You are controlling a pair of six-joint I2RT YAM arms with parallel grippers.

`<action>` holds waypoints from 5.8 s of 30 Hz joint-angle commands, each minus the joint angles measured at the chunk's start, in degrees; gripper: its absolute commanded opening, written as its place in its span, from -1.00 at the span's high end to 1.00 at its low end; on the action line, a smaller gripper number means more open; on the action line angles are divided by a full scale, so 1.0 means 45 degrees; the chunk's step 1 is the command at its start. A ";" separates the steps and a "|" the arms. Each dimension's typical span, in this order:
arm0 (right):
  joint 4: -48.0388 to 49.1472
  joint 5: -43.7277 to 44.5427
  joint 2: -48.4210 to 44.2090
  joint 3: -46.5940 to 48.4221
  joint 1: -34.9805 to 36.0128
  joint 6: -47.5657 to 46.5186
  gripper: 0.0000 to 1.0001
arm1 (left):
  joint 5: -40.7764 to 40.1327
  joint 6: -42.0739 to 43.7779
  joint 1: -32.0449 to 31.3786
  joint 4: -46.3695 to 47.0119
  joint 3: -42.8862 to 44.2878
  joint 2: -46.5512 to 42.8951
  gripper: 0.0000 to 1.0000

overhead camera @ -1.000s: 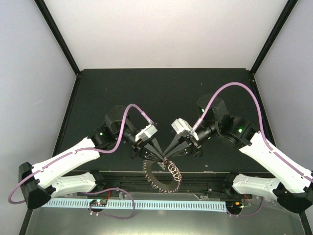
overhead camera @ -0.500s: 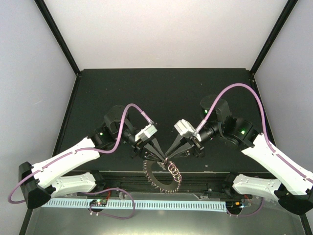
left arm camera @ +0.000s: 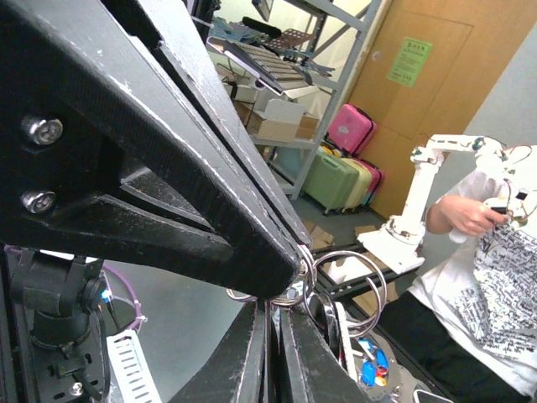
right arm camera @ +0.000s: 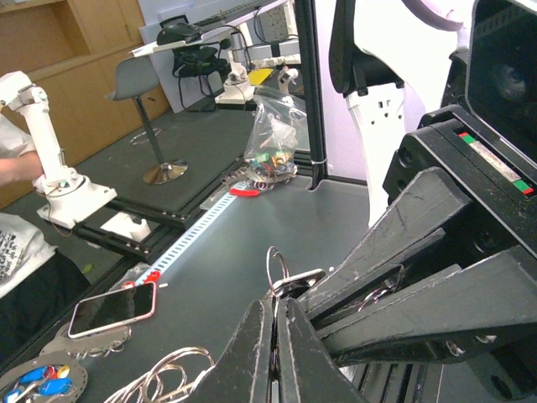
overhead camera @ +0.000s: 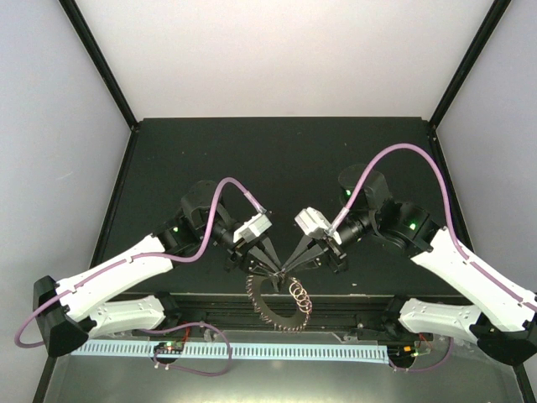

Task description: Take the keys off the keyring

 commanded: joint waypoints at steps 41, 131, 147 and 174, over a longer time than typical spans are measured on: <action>0.3049 0.8459 -0.2439 -0.2984 0.0113 0.2528 0.98 | -0.6416 0.6030 0.2051 -0.6210 0.1610 -0.1325 -0.41; 1.7533 1.1857 -0.4351 -0.9038 0.0113 0.9779 0.98 | -0.4435 0.2978 0.1641 -0.2746 0.0612 -0.0513 0.97; 1.8988 1.2042 -0.3539 -0.9368 0.0118 1.0620 0.98 | -0.4355 0.2495 0.1509 -0.2279 0.0515 -0.0348 0.97; 1.7040 1.2678 -0.5441 -0.9961 0.0113 1.0298 0.98 | -0.4101 0.2983 0.1543 -0.2906 0.0792 -0.0231 0.17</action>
